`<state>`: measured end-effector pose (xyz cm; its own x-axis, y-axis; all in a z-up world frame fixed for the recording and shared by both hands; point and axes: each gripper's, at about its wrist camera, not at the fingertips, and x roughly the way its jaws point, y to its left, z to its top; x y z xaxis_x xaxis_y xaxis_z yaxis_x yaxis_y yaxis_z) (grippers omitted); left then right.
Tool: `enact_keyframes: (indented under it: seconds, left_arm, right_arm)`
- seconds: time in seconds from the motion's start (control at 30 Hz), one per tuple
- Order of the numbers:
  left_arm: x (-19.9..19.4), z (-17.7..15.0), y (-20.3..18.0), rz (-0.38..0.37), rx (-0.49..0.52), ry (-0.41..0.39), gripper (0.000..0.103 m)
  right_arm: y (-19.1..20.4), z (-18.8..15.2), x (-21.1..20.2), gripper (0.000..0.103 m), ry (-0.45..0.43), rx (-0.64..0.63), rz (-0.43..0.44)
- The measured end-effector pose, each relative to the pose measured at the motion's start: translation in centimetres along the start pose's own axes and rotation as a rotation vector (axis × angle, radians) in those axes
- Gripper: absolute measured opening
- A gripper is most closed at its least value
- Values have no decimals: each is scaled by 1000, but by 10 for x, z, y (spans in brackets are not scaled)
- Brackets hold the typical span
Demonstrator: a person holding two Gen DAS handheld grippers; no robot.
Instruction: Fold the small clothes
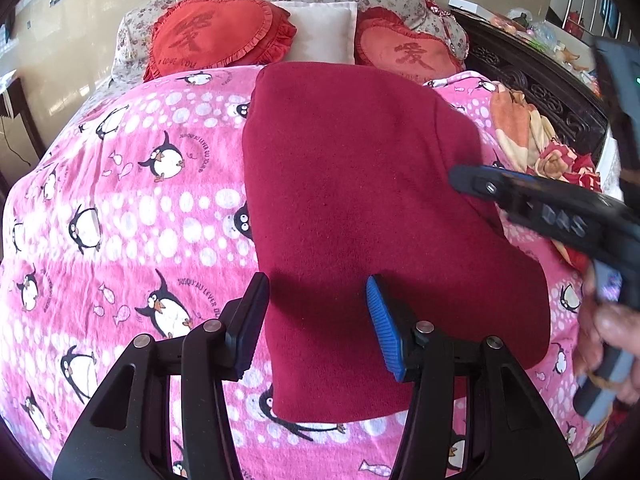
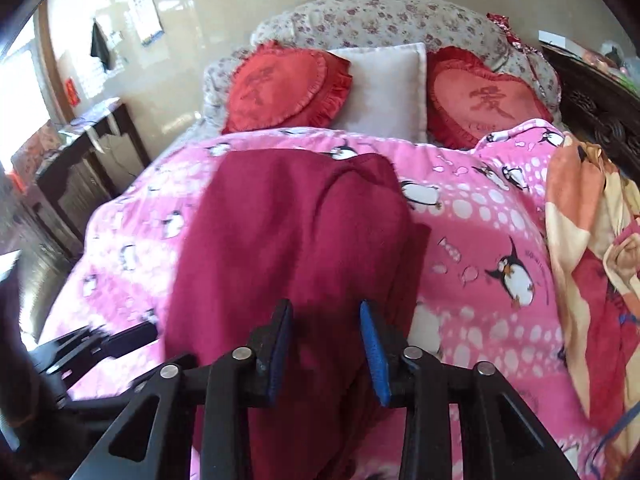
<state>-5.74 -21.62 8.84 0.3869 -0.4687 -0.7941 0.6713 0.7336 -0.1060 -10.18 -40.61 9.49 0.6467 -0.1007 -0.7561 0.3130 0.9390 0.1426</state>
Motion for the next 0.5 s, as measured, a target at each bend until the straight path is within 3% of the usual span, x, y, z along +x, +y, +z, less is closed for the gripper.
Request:
enact_keyframes:
  seconds: [0.2, 0.33, 0.37, 0.4, 0.43, 0.5]
  left_arm:
    - [4, 6, 1, -28, -4, 6, 53]
    - [-2, 7, 24, -121, -59, 10, 54]
    - [-4, 7, 30, -135, -78, 5, 62]
    - [-4, 8, 38, -153, -102, -4, 66]
    - [-4, 8, 47, -179, -135, -18, 72]
    - [1, 9, 59, -213, -194, -20, 73]
  right_arm:
    - [-24, 16, 21, 25, -12, 66, 43]
    - [-27, 8, -3, 30, -38, 72, 111]
    - [-29, 2, -12, 48, -48, 91, 121]
    - [-32, -5, -17, 73, -55, 109, 121]
    - [-35, -12, -21, 82, -62, 126, 130]
    - [-40, -26, -20, 85, -41, 157, 176]
